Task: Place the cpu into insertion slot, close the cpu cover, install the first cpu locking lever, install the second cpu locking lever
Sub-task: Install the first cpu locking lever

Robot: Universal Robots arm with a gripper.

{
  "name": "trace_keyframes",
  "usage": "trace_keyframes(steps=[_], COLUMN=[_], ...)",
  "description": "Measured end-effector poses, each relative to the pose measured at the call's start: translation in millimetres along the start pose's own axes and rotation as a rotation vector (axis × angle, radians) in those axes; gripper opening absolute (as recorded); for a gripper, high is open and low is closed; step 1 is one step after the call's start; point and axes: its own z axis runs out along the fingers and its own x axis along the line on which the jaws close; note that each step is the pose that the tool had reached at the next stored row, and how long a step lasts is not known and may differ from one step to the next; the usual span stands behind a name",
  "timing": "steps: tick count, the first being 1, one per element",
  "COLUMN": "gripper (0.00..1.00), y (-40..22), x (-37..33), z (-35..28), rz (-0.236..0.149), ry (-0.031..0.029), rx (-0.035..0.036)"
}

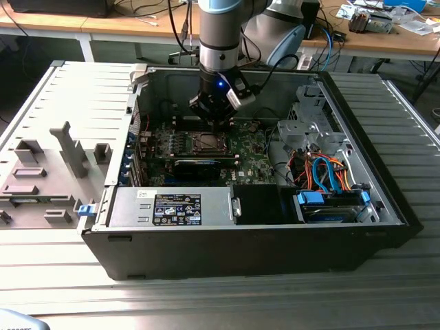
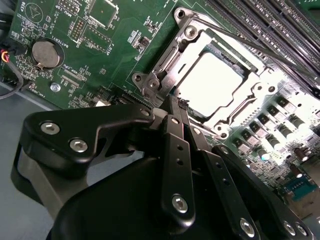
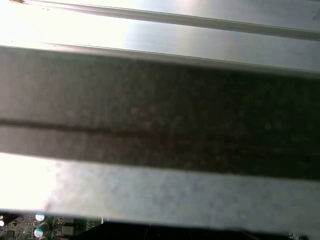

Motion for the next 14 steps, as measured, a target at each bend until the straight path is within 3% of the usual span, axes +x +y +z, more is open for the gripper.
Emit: trace_keyframes(steps=[14], gripper=[0.11], y=[-0.1], x=[0.0], z=[-2.0], rz=[0.000], ry=[0.0008], rx=[0.0063])
